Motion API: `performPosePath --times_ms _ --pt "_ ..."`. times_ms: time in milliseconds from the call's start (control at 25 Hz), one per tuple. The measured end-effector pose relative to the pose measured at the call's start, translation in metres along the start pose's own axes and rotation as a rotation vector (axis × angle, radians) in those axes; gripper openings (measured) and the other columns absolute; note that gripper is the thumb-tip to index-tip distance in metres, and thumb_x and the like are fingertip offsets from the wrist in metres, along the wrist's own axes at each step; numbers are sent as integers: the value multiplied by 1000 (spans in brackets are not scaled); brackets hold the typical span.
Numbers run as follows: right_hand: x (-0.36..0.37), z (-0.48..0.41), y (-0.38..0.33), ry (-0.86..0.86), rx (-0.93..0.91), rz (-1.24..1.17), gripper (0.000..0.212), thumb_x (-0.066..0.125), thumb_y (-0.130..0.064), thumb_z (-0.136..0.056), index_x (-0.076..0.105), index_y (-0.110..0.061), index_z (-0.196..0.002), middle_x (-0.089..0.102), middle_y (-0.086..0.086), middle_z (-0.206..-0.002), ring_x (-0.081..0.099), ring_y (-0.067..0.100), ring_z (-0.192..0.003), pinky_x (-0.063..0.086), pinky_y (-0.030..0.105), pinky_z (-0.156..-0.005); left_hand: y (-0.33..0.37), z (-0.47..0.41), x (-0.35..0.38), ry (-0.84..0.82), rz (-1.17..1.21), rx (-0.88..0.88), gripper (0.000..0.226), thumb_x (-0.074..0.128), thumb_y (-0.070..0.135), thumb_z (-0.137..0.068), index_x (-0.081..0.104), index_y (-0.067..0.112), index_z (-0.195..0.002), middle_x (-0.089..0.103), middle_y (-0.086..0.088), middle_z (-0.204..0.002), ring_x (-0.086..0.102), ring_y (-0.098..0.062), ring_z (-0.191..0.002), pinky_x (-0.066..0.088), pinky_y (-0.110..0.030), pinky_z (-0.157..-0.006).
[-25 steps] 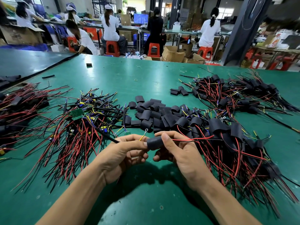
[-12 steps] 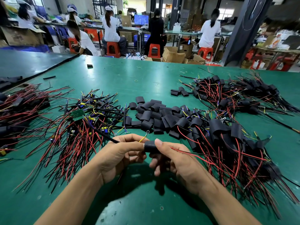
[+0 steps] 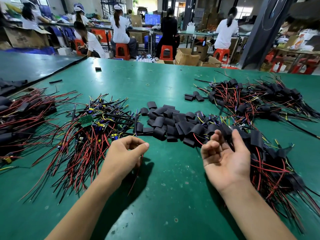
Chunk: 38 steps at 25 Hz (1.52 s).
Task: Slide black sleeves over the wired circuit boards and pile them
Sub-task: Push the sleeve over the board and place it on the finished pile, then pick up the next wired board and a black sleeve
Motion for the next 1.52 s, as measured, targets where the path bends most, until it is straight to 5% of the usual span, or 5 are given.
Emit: performPosePath --times_ms 320,600,840,1080,1520 --pt "-2 -5 5 -180 -110 298 66 46 -66 -90 77 -8 -83 69 8 -70 60 18 -52 53 25 -52 -4 -2 1 109 -638 257 33 76 45 -81 58 23 -97 58 4 -84 55 -17 -84 40 -30 -73" --pt "-17 -15 38 -463 -755 1842 29 66 -23 -94 70 -14 -122 59 -2 -134 50 10 -128 29 21 -115 -13 -9 1 160 -660 271 51 70 43 -86 54 24 -130 59 0 -106 56 -22 -100 41 -32 -81" --pt "-27 -29 33 -327 -605 2163 59 47 -43 -101 36 -17 -153 32 1 -161 22 16 -149 9 25 -120 -10 -8 8 68 -773 275 45 62 62 -84 59 32 -118 57 6 -109 61 -18 -97 51 -33 -78" --pt "-14 -13 26 -344 -772 1994 33 68 -32 -89 66 -21 -120 63 -7 -116 55 18 -114 43 30 -99 -2 4 11 90 -749 251 38 70 62 -74 56 29 -86 60 13 -77 59 -14 -79 51 -32 -69" --pt "-16 -14 26 -298 -752 2073 32 67 -40 -90 73 -20 -114 64 -5 -99 57 24 -100 44 36 -95 24 8 14 -240 916 -97 46 68 -1 -72 56 2 -116 69 -21 -97 73 -37 -91 60 -29 -70"
Point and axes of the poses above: each hand's wrist, its own z-axis away from the middle knuckle, its own x-axis out of the palm, y = z × x, the point moved 4 cm from there along -z, towards the middle knuckle
